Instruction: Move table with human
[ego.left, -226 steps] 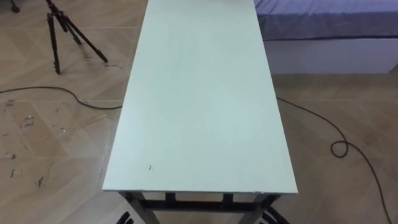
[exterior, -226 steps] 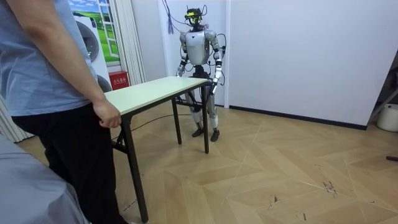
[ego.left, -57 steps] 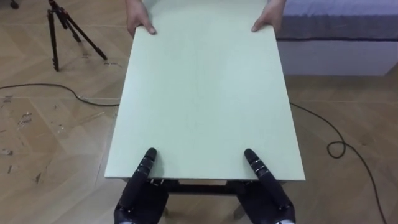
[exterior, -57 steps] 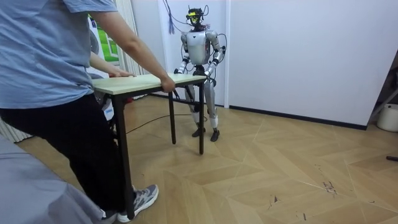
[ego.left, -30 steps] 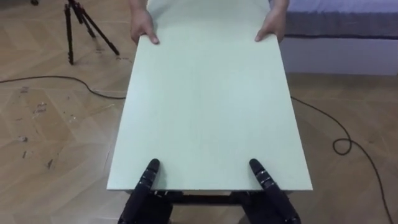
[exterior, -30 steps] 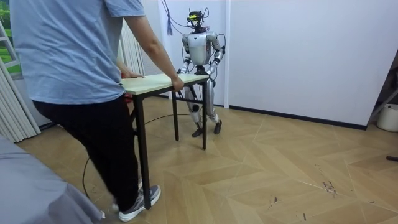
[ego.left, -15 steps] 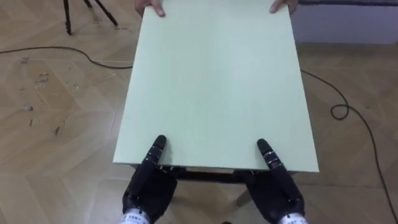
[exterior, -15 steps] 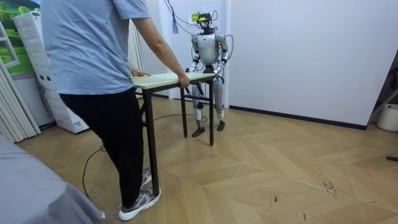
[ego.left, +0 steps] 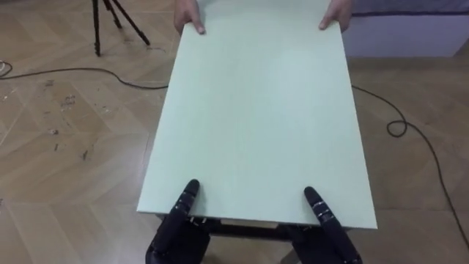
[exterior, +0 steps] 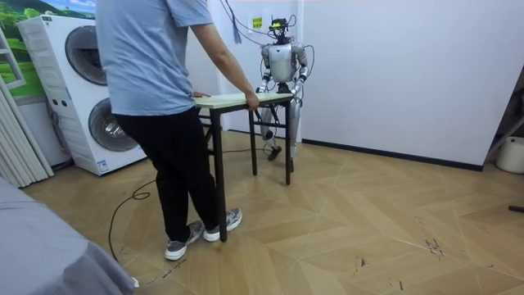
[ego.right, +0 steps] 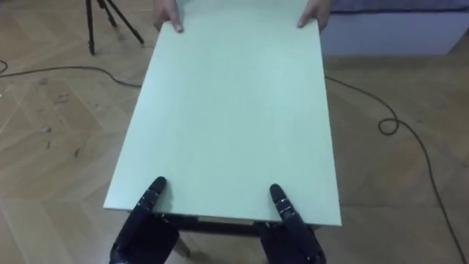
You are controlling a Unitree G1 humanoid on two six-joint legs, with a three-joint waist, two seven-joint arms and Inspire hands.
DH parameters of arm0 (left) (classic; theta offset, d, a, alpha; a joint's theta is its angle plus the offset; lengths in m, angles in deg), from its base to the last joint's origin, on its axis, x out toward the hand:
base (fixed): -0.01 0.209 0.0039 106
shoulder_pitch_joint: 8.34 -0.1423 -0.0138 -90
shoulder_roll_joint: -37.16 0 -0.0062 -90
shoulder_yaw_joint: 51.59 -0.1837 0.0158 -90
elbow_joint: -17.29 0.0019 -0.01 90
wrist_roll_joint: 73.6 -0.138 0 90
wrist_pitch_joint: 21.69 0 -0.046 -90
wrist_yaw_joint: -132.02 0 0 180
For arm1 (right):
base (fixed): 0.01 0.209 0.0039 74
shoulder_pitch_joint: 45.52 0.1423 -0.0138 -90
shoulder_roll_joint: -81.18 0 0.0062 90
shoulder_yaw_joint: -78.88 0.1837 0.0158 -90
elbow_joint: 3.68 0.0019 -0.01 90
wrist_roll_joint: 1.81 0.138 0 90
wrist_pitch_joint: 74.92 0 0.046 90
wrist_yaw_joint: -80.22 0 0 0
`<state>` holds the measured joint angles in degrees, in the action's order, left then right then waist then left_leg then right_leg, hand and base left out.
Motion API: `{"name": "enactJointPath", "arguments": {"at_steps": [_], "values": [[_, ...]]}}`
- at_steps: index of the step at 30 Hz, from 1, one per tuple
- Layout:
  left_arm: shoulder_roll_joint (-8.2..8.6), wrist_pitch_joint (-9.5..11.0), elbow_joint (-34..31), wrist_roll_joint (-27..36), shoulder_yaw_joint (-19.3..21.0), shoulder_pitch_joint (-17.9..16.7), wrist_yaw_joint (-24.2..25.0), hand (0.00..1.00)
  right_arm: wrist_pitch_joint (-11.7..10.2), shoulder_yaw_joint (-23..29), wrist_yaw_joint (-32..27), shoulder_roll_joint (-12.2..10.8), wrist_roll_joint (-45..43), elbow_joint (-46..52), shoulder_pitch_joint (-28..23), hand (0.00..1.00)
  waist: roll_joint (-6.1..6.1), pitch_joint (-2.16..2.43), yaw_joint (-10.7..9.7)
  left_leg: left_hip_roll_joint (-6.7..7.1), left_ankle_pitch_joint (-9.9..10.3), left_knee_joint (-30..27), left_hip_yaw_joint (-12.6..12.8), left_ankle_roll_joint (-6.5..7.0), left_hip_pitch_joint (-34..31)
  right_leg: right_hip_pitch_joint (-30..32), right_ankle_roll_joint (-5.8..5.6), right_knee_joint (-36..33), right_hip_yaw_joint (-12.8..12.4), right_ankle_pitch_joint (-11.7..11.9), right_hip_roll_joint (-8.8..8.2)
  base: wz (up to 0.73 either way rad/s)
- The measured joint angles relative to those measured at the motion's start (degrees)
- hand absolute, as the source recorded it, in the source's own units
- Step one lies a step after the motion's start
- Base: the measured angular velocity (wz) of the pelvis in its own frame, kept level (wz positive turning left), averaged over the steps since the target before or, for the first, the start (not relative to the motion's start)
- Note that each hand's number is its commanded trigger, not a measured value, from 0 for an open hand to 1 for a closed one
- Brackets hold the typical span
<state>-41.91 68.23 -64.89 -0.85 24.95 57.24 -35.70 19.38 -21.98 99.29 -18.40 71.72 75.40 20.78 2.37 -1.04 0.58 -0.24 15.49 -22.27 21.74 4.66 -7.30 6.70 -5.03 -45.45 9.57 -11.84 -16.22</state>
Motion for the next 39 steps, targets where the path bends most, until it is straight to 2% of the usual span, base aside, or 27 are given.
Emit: {"name": "enactJointPath", "arguments": {"at_steps": [1,2,3,4,5,6,7,11,13,15,19,20,21,22,23,24,25,26,27,28,29,30,32,33,35,37,39], "values": [[-0.05,0.0,-0.2,0.0,0.0,0.0,0.0,1.00,-0.3,-0.4,-0.1,0.3,0.3,0.0,0.1,1.00,0.44,-0.30,0.2,-0.33,-0.2,-0.7,-0.9,-0.30,-0.8,0.3,-0.10,0.2,0.3,-0.1,0.80,-0.12],[-0.09,-0.1,-0.6,0.0,0.0,-0.3,0.0,1.00,-0.6,-1.1,-0.5,0.7,0.7,0.5,0.1,1.00,0.03,-0.13,0.8,-0.69,-0.5,-1.6,-2.8,-0.70,-2.2,0.5,0.00,1.6,0.4,0.0,2.53,-0.16],[-0.12,0.1,-0.9,0.0,0.0,-0.3,0.0,1.00,-0.8,-1.4,-0.8,0.7,0.6,0.8,0.2,1.00,0.33,-0.23,1.1,-1.11,-1.2,-1.4,-4.4,-1.16,-3.3,0.6,-0.10,3.6,0.5,-0.1,3.59,-0.11],[-0.17,0.2,-1.2,-0.2,0.0,-0.3,0.0,1.00,-1.1,-1.4,-0.8,0.7,0.6,0.9,0.2,1.00,0.70,-0.41,1.2,-1.19,-1.8,-1.3,-5.0,-1.17,-4.2,0.6,-0.43,4.8,0.7,-0.3,3.86,0.08],[-0.40,0.2,-2.0,-0.5,0.0,-0.3,0.0,1.00,-1.5,-1.3,-0.8,0.7,0.5,1.4,0.2,1.00,1.49,-0.71,1.2,-1.20,-2.8,-1.2,-5.6,-0.91,-5.6,0.4,-1.45,7.2,1.0,-1.2,4.09,0.19],[-0.75,0.2,-2.8,-0.6,0.0,-0.3,0.0,1.00,-1.6,-1.4,-0.8,0.7,0.5,2.0,0.3,1.00,2.59,-0.66,1.2,-1.29,-3.5,-1.3,-5.3,-0.59,-7.2,0.7,-1.26,9.0,0.7,-2.7,3.73,0.16],[-0.81,0.3,-3.2,-0.6,0.1,-0.3,0.0,1.00,-1.6,-1.4,-0.8,0.7,0.5,2.2,0.3,1.00,3.00,-0.61,1.4,-1.19,-3.6,-1.4,-5.1,-0.45,-8.0,0.9,-1.13,9.8,0.4,-3.3,3.57,0.00],[-1.30,0.3,-4.2,-0.6,0.9,0.1,0.4,1.00,-2.0,-2.6,-0.7,0.7,1.8,2.6,1.3,1.00,3.83,-0.69,1.6,-1.43,-4.2,-3.7,-4.5,0.38,-12.6,-0.1,-0.68,17.1,1.0,-6.6,4.52,-0.02],[-1.36,0.3,-4.2,-0.6,1.1,1.0,0.4,1.00,-2.4,-3.2,-0.7,0.9,2.5,2.3,2.6,1.00,3.89,-0.77,1.7,-2.36,-4.6,-5.2,-3.9,0.70,-15.3,0.4,-0.48,19.0,2.0,-7.7,4.97,0.05],[-1.31,0.4,-3.9,-1.1,1.7,1.6,0.4,1.00,-2.4,-3.6,-0.7,0.6,2.6,0.9,4.0,1.00,3.63,-0.86,2.0,-4.35,-5.6,-6.3,-3.3,0.61,-17.3,0.9,-0.17,20.6,3.4,-8.0,6.57,0.02],[-1.35,0.4,-2.6,-1.5,1.7,2.5,0.4,1.00,-2.4,-3.6,-0.7,0.2,3.0,-0.3,4.1,1.00,3.03,-0.85,3.5,-6.40,-9.4,-3.2,-4.6,-0.82,-17.5,1.1,2.18,24.4,4.6,-4.5,10.36,0.04],[-1.59,0.4,-2.6,-1.4,1.4,2.5,0.4,1.00,-2.4,-3.6,-0.7,0.3,3.1,-0.3,4.1,1.00,2.83,-0.82,4.1,-7.09,-11.0,-1.8,-4.8,-1.24,-17.4,1.0,2.98,25.7,4.6,-3.3,11.62,-0.07],[-1.62,0.4,-2.5,-1.4,1.3,2.4,0.4,1.00,-2.5,-3.7,-0.7,0.3,3.1,-0.3,3.8,1.00,2.78,-0.80,4.6,-7.10,-13.5,-0.1,-5.4,-1.48,-16.9,1.1,3.88,26.4,4.7,-2.5,12.46,0.04],[-1.60,0.4,-2.4,-1.4,1.2,2.4,0.4,1.00,-2.7,-3.8,-0.7,0.3,3.1,-0.3,3.6,1.00,2.66,-0.79,4.6,-7.08,-14.8,1.3,-5.6,-1.68,-16.5,1.1,4.26,26.9,4.8,-2.2,12.92,0.15],[-1.64,0.4,-2.2,-1.3,0.9,2.5,0.4,1.00,-3.5,-4.1,-0.7,0.4,3.2,-0.3,3.3,1.00,2.14,-0.78,5.0,-7.05,-17.7,4.7,-6.5,-2.54,-15.7,1.1,5.55,28.1,5.0,-1.1,14.01,0.13],[-1.68,0.4,-2.1,-1.4,0.8,2.5,0.4,1.00,-4.2,-4.5,-0.4,0.5,3.5,-0.3,2.9,1.00,2.02,-0.70,5.9,-6.96,-20.6,8.6,-7.7,-5.31,-14.7,1.5,6.90,29.6,5.1,-0.1,14.78,0.00],[-1.61,0.5,-2.1,-1.4,0.8,2.5,0.4,1.00,-4.2,-4.4,-0.1,0.5,3.4,-0.3,2.8,1.00,2.05,-0.67,6.1,-7.04,-21.2,8.8,-8.7,-6.25,-14.4,1.9,7.75,29.9,5.8,0.4,14.56,-0.27],[-1.41,0.6,-1.8,-1.1,0.8,2.0,0.7,1.00,-4.2,-4.5,-0.1,0.6,2.8,-0.3,2.6,1.00,1.73,-0.84,6.7,-7.11,-17.3,3.2,-9.3,-5.49,-14.6,2.3,8.54,29.9,6.9,0.9,14.21,-0.40],[-0.86,0.8,-0.8,-0.6,0.8,1.4,1.3,1.00,-4.4,-4.4,-0.1,0.9,2.0,-0.3,2.3,1.00,0.67,-0.52,7.2,-7.15,-9.9,-6.7,-9.4,-5.20,-14.4,2.2,9.02,29.8,9.7,1.2,13.75,-0.37],[-0.71,0.8,-0.8,-0.2,0.7,1.0,1.3,1.00,-4.5,-4.4,-0.1,1.1,1.7,-0.3,2.3,1.00,0.06,-0.53,7.2,-7.22,-7.3,-10.7,-9.4,-5.61,-14.1,2.2,9.25,29.8,11.0,1.4,13.66,-0.22],[-0.65,0.9,-0.8,0.4,0.3,0.3,1.3,1.00,-4.5,-4.1,-0.1,1.6,0.8,-0.3,2.4,1.00,-1.46,-0.57,6.8,-7.43,-3.6,-18.2,-10.0,-6.28,-13.1,2.1,9.59,29.8,13.4,1.8,13.77,0.15],[-0.29,0.8,-0.8,0.4,0.2,-0.6,1.4,1.00,-4.5,-4.1,0.0,2.1,0.4,-0.3,2.2,1.00,-2.80,-0.63,5.4,-7.76,-2.0,-22.5,-10.9,-6.36,-11.1,1.9,10.01,29.6,14.9,1.8,14.18,0.31],[0.09,0.8,-0.9,0.4,0.2,-1.6,1.4,1.00,-4.5,-4.1,0.1,2.2,0.1,-0.3,1.5,1.00,-3.87,-0.66,3.7,-8.74,-0.4,-24.8,-11.0,-6.79,-7.7,2.4,10.56,27.9,16.8,1.2,14.33,0.44],[0.09,0.8,-0.9,0.3,0.2,-1.7,1.4,1.00,-4.5,-4.1,0.1,2.1,0.1,-0.3,1.3,1.00,-4.14,-0.67,3.5,-9.35,0.1,-25.5,-11.1,-7.26,-5.0,3.4,11.38,26.4,17.3,0.4,14.32,0.34],[0.07,0.8,-1.3,0.3,0.2,-1.6,1.4,1.00,-4.5,-4.2,0.1,2.2,0.3,0.0,1.1,1.00,-4.70,-0.68,2.7,-10.09,0.3,-25.1,-11.2,-7.79,-1.1,5.4,12.04,24.1,18.2,-0.3,14.34,0.26],[-0.23,0.8,-1.6,0.2,0.2,-1.2,1.4,1.00,-4.5,-4.1,0.1,2.2,0.6,0.5,1.2,1.00,-4.89,-0.69,2.3,-10.02,2.4,-21.8,-11.6,-9.09,0.6,7.6,12.32,22.1,19.0,-0.5,14.02,0.22],[-0.06,0.7,-1.7,0.0,0.1,-1.2,1.0,1.00,-4.5,-4.1,0.0,2.4,0.4,0.5,1.2,1.00,-4.75,-0.74,1.9,-8.64,3.3,-18.3,-13.3,-9.01,1.0,8.5,11.63,21.7,18.5,0.1,13.67,0.10]]}}
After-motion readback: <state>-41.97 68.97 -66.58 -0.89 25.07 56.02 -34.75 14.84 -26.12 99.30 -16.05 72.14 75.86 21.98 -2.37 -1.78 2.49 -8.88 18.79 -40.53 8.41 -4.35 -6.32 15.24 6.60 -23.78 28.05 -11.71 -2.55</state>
